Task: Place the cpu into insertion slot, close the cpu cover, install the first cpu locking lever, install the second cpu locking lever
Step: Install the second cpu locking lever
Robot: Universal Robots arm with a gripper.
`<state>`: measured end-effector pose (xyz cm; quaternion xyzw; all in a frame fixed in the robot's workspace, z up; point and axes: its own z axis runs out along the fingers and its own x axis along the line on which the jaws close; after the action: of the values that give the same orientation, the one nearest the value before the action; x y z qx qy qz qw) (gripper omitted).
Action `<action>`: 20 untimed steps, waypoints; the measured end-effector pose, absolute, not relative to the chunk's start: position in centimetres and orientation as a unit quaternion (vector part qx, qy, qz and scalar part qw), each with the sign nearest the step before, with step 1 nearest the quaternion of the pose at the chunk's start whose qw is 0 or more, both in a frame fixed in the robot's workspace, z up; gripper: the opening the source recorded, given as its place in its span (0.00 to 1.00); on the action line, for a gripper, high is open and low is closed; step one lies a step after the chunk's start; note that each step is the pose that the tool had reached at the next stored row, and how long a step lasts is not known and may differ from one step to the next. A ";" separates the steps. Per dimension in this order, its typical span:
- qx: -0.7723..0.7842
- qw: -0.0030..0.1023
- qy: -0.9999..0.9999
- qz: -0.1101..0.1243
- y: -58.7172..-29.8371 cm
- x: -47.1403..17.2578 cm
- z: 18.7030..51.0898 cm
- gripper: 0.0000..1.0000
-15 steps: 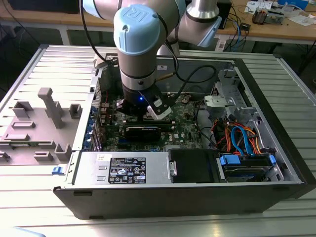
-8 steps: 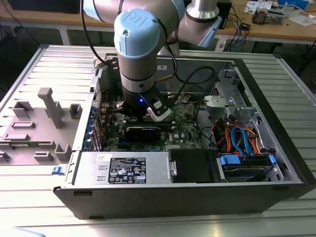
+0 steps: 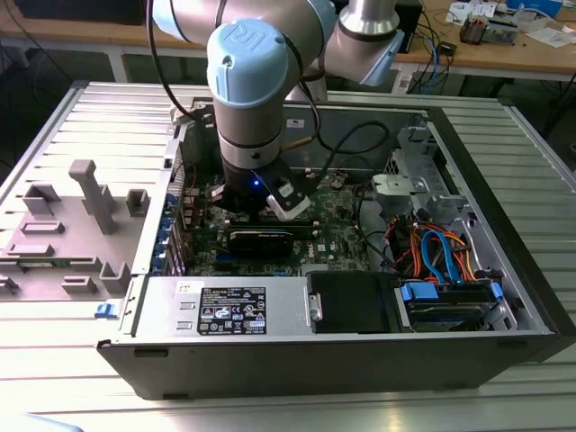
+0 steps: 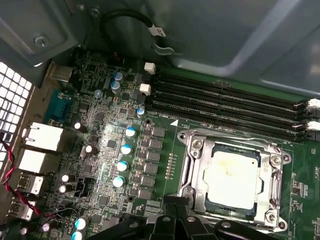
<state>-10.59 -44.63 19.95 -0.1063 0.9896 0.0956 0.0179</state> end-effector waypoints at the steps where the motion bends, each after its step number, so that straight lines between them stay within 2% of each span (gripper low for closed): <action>1: -0.106 0.017 0.990 0.095 -44.6 -10.6 20.9 0.11; 2: -0.106 0.017 0.990 0.095 -44.5 -10.4 21.5 0.11; 3: -0.106 0.011 0.990 0.092 -44.0 -9.4 21.5 0.11; 5: -0.105 0.006 0.990 0.090 -42.7 -8.4 21.4 0.11; 8: -0.105 0.003 0.991 0.082 -41.1 -7.9 21.3 0.11; 12: -0.105 -0.003 0.994 0.032 -40.3 -7.5 21.4 0.11; 18: -0.105 -0.010 0.994 0.000 -39.9 -6.8 21.9 0.11; 20: -0.105 -0.011 0.994 -0.004 -39.8 -6.7 22.7 0.11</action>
<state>-6.71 -39.84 22.70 -0.1049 0.9944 -0.0037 -0.0108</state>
